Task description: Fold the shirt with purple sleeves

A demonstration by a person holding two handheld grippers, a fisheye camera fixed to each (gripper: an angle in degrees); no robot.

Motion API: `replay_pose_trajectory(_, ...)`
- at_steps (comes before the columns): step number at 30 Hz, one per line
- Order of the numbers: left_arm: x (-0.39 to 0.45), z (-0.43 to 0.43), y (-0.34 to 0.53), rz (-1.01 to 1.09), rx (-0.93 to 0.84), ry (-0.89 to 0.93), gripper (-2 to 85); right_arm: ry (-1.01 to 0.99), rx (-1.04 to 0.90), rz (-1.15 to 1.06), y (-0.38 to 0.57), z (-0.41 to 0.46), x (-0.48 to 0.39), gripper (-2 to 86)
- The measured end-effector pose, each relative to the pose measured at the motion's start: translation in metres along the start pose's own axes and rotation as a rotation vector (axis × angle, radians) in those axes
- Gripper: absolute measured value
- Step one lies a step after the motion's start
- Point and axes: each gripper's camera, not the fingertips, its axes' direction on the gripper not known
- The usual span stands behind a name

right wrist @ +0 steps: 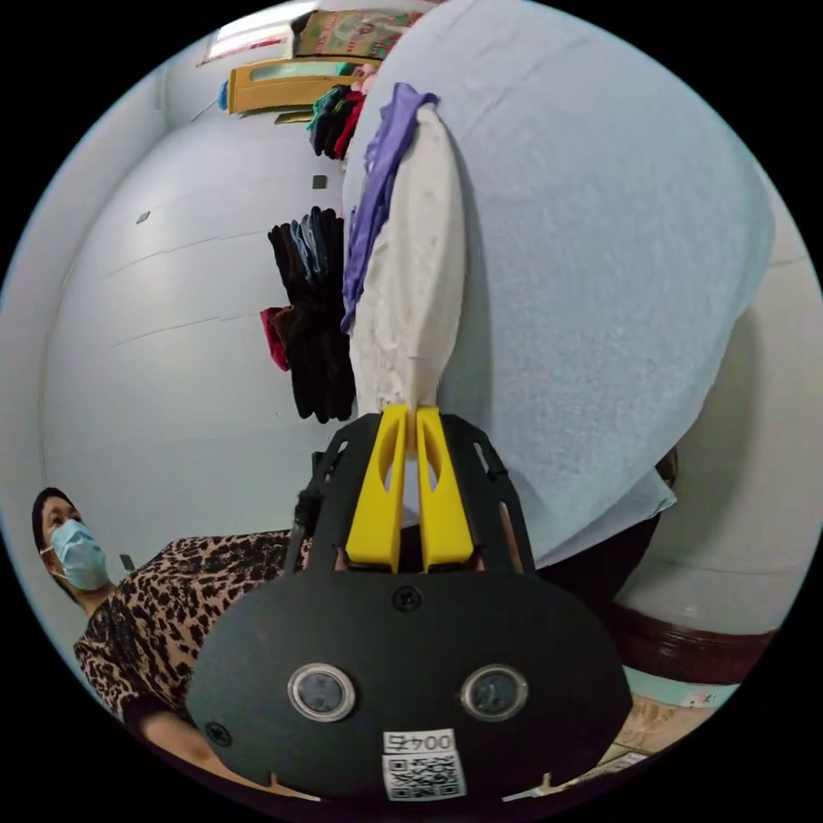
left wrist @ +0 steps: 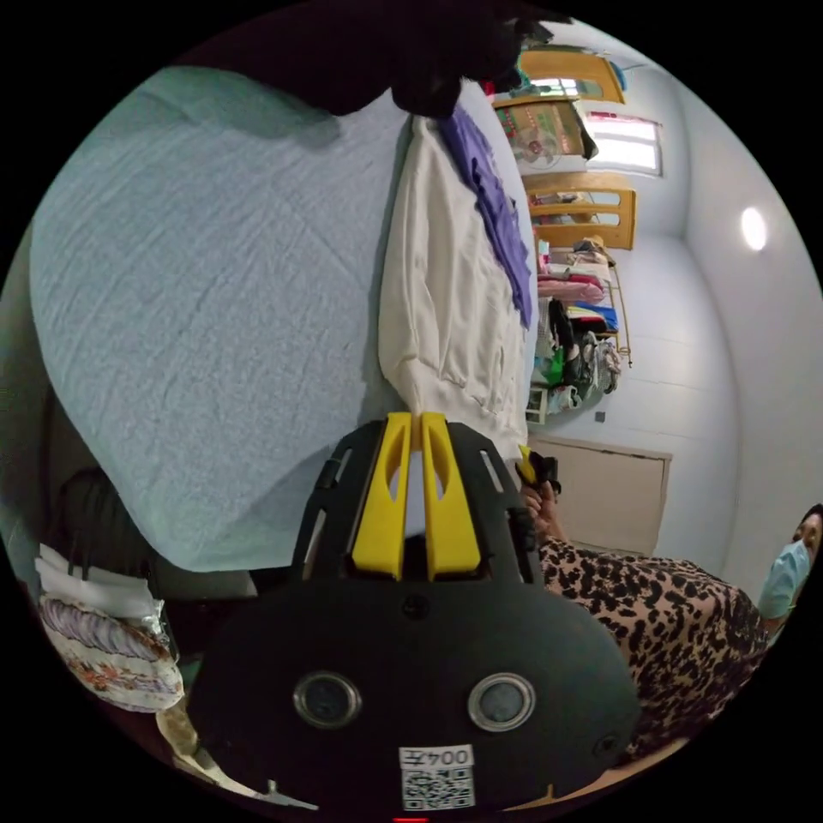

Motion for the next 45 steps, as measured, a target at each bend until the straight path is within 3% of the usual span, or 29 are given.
replay_pose_trajectory(5, 0.03, -0.049, 0.008, 0.075, 0.148, 0.111, 2.4, 0.079, 0.005, -0.15, 0.014, -0.061, -0.09, 1.0)
replay_pose_trajectory(12, 0.064, -0.088, 0.023, 0.151, 0.145, 0.105, 2.1, 0.098, -0.063, -0.233, 0.047, -0.101, -0.161, 0.7)
replay_pose_trajectory(24, 0.031, -0.074, 0.094, -0.128, 0.082, 0.149, 2.1, 0.029, -0.043, 0.032, 0.13, -0.12, -0.133, 1.0)
replay_pose_trajectory(35, 0.153, -0.098, -0.042, 0.14, 0.18, 0.153, 2.2, 0.076, 0.103, -0.119, -0.037, -0.095, -0.288, 1.1)
replay_pose_trajectory(45, 0.203, -0.072, -0.194, 0.193, 0.232, 0.101, 2.3, 0.284, 0.139, -0.15, -0.225, -0.007, -0.384, 1.7)
